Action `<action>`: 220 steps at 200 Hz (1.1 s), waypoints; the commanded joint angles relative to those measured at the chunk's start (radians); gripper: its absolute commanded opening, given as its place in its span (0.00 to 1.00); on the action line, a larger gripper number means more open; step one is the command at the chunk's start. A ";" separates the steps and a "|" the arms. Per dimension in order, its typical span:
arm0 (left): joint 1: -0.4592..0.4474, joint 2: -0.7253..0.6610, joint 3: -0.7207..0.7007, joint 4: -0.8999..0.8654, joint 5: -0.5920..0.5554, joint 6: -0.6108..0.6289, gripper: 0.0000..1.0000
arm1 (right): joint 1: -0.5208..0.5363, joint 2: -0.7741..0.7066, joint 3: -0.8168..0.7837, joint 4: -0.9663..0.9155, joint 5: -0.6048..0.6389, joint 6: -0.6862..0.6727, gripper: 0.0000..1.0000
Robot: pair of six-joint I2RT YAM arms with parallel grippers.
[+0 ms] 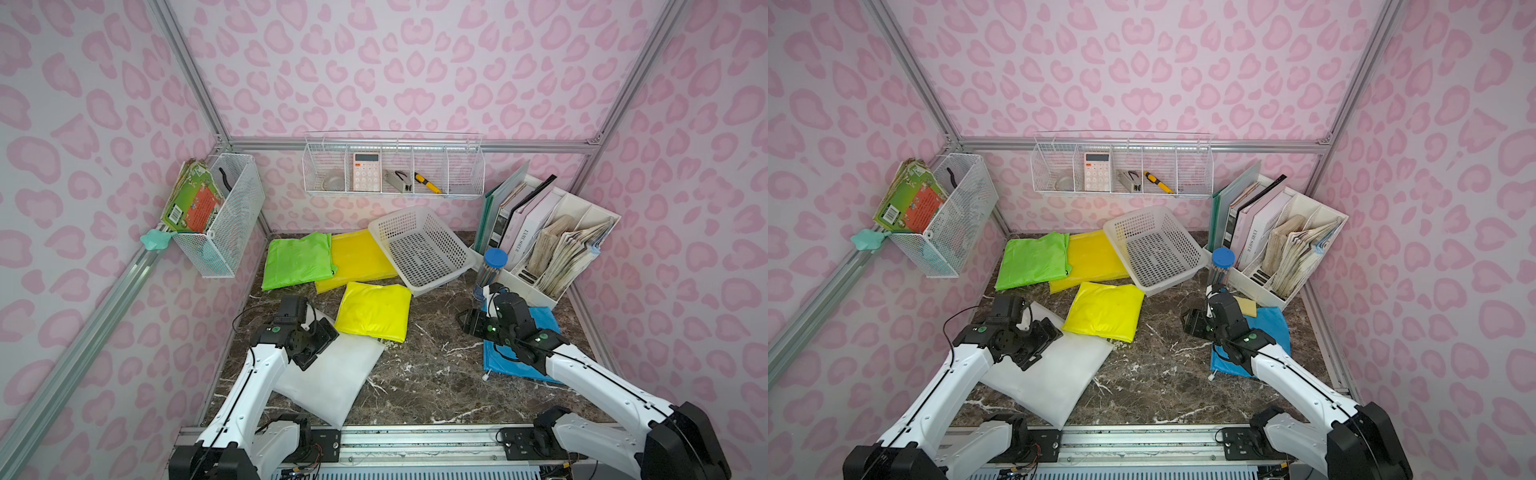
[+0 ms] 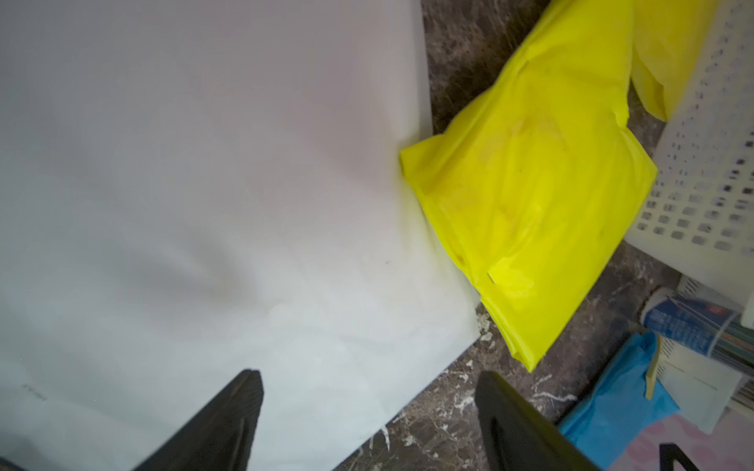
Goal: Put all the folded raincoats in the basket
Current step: Move the raincoat to the center of the board, then pick up the basket from the center of the board.
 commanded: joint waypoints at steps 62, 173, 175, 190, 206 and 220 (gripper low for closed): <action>-0.038 0.406 0.061 0.209 0.081 0.048 0.71 | 0.090 0.204 0.126 0.125 0.011 0.084 0.76; 0.283 0.398 0.111 0.173 -0.015 0.012 0.74 | 0.058 0.316 0.203 0.124 0.043 0.102 0.83; 0.284 0.392 0.115 0.168 -0.015 0.012 0.74 | 0.055 0.323 0.207 0.126 0.043 0.107 0.83; 0.286 0.353 0.152 0.123 0.005 0.023 0.76 | 0.025 0.375 0.240 0.154 0.019 0.160 0.83; 0.287 0.298 0.185 0.073 0.027 0.046 0.78 | -0.002 0.434 0.275 0.189 -0.024 0.229 0.84; 0.286 0.243 0.204 0.033 0.052 0.074 0.79 | -0.008 0.479 0.308 0.229 -0.059 0.278 0.83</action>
